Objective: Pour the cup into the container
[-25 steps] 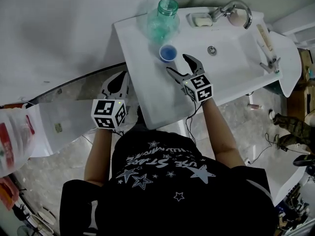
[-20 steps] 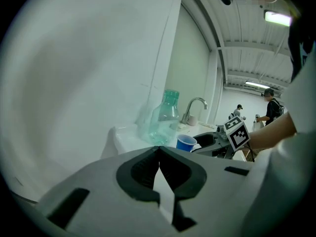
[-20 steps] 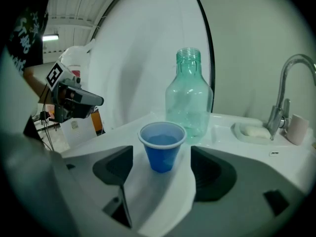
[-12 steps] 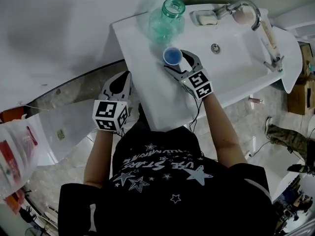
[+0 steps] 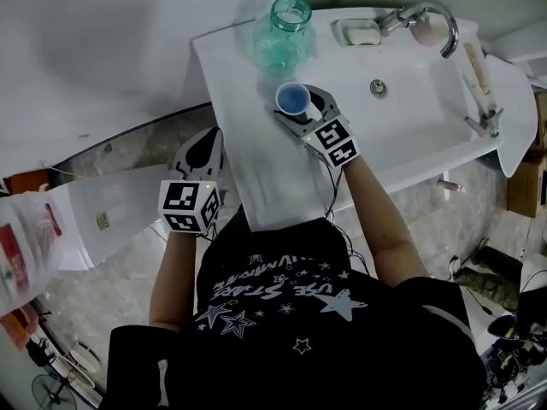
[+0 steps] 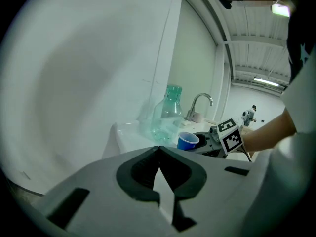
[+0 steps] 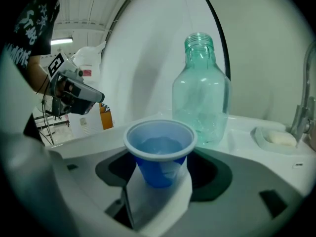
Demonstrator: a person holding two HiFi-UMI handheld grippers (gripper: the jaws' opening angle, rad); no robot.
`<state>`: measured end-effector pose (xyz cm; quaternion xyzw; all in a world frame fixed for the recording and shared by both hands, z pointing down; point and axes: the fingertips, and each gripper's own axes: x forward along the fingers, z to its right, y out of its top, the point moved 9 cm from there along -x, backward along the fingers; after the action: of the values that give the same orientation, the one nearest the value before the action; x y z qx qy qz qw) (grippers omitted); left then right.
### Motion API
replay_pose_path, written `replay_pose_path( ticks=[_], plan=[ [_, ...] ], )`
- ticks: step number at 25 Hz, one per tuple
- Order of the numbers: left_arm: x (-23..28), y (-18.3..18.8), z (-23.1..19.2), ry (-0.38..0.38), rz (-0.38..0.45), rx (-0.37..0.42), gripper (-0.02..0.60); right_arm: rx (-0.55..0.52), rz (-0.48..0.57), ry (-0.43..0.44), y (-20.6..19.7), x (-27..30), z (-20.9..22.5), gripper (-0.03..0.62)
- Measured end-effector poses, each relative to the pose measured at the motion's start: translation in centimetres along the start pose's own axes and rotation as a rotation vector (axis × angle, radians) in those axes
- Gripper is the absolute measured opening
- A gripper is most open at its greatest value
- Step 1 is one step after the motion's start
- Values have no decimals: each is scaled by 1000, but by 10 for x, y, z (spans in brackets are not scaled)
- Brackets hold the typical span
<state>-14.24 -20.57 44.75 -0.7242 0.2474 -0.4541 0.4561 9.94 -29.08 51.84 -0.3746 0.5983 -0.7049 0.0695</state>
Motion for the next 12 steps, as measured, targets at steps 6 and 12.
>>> replay_pose_path(
  ticks=[6,12],
  plan=[
    [-6,-5,10,45,-1,-27,11,-23,18,40,1,3,3,307],
    [-10,-8,12,71,2,-37,11,-22,28,46,-1,4,4,298]
  ],
)
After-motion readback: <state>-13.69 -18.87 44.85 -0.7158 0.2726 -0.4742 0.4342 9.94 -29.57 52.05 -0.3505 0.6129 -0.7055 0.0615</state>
